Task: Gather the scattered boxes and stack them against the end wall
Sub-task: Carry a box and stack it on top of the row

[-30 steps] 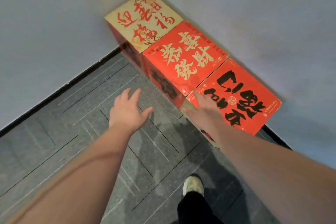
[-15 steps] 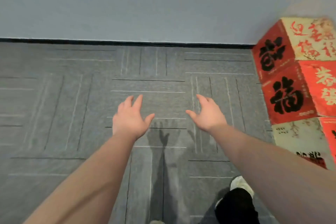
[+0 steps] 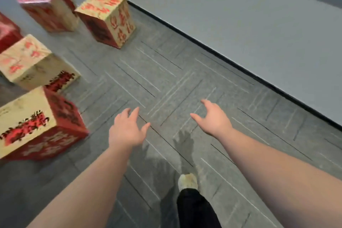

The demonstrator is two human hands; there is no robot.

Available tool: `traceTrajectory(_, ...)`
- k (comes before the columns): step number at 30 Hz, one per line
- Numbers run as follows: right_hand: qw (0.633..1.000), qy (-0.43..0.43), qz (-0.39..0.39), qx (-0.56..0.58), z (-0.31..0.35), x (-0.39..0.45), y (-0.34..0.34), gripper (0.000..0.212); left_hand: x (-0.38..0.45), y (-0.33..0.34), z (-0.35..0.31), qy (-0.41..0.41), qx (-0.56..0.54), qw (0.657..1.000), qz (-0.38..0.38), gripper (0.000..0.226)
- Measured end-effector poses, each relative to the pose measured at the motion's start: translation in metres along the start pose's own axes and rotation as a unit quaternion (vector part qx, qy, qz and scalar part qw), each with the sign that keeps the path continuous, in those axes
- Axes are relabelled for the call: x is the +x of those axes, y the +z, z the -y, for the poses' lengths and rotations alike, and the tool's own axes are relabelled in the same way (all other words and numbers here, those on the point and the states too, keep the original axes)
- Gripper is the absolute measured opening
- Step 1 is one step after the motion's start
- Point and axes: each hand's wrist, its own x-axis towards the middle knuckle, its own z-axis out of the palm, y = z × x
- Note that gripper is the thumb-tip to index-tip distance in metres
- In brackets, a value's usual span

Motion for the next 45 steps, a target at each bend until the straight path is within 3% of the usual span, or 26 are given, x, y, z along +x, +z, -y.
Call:
traceTrajectory(11,0.992,-0.101,0.025,-0.073,0.291,0.196,-0.012,0.070,0.211,-0.161,0.145,-0.116,-0.068,0.989,-0.054,0.068)
traceTrajectory(24,0.994,-0.078,0.002,-0.074,0.549,0.395,0.000,0.074,0.485,-0.298,0.276,-0.081,-0.067,0.993,-0.054,0.068)
traceTrajectory(34,0.998,-0.042,0.021,-0.032,0.680,0.592,0.016,0.074,0.723,-0.364,0.310,-0.059,-0.045,0.997,-0.015,0.067)
traceTrajectory(45,0.997,0.067,0.016,-0.022,0.733,0.760,0.042,0.079,0.956,-0.377,0.317,0.032,-0.043,0.998,0.018,0.071)
